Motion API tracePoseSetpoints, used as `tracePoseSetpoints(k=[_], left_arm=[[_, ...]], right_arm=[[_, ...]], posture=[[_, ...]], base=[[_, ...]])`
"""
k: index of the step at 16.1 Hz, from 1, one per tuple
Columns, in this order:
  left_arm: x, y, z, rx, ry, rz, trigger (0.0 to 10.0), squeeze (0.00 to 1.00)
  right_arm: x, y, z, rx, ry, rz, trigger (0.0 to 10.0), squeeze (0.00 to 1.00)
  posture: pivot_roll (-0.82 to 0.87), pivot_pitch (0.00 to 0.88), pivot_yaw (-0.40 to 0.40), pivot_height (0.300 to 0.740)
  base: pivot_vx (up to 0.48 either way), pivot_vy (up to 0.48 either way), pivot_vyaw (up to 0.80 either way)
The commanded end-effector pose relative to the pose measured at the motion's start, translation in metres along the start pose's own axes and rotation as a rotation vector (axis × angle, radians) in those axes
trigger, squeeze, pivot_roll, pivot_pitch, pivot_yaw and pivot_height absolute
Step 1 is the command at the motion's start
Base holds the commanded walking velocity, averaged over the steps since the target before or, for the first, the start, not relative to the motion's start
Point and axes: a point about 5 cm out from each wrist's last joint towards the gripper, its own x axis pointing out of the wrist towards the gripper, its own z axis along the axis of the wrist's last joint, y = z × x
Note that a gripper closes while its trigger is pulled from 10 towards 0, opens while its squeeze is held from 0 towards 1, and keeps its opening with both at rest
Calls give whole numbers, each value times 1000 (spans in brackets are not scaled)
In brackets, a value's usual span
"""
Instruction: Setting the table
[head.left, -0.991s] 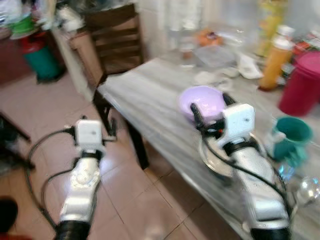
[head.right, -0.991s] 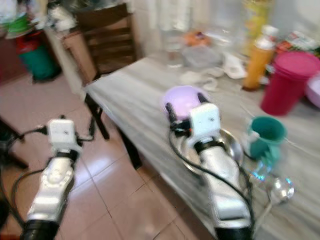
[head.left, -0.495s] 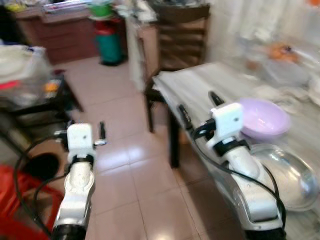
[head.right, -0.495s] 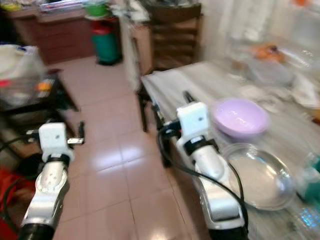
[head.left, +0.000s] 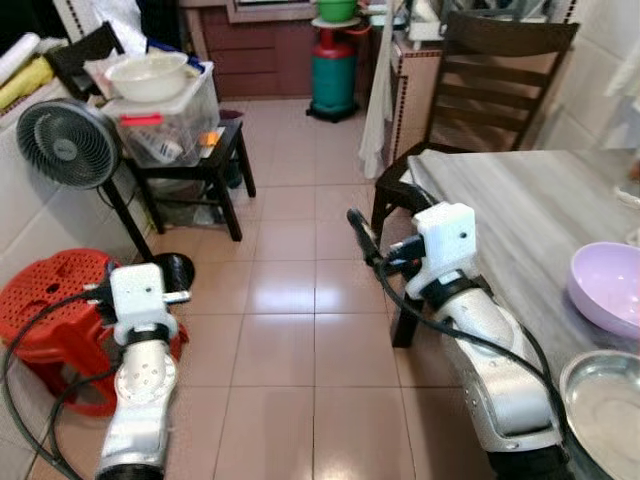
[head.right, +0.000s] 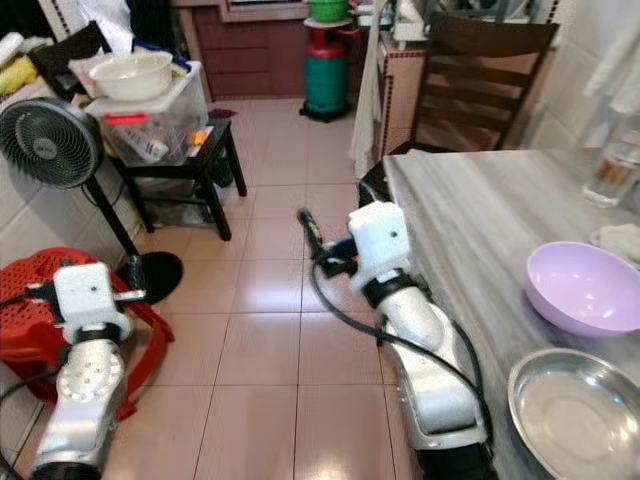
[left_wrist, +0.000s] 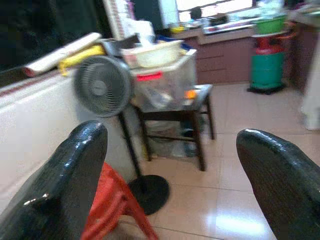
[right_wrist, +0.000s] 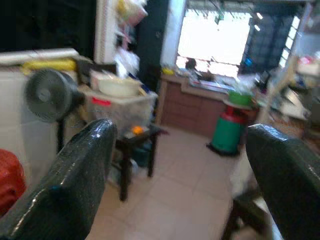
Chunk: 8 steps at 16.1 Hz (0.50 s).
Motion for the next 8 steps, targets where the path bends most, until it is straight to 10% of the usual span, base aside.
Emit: tracePoseSetpoints(k=[1,8], left_arm=[[-3,4,-5,-5,15,-17,10000,0],[-6,0,-41,-28,168,-130,10000,0]], right_arm=[[3,-1,-4,34,19,-19,10000,0],[-4,-10,-48,106,150,-135,10000,0]], posture=[[-135,21,7,740],[-136,0,27,740]], base=[[0,0,0],[0,0,0]])
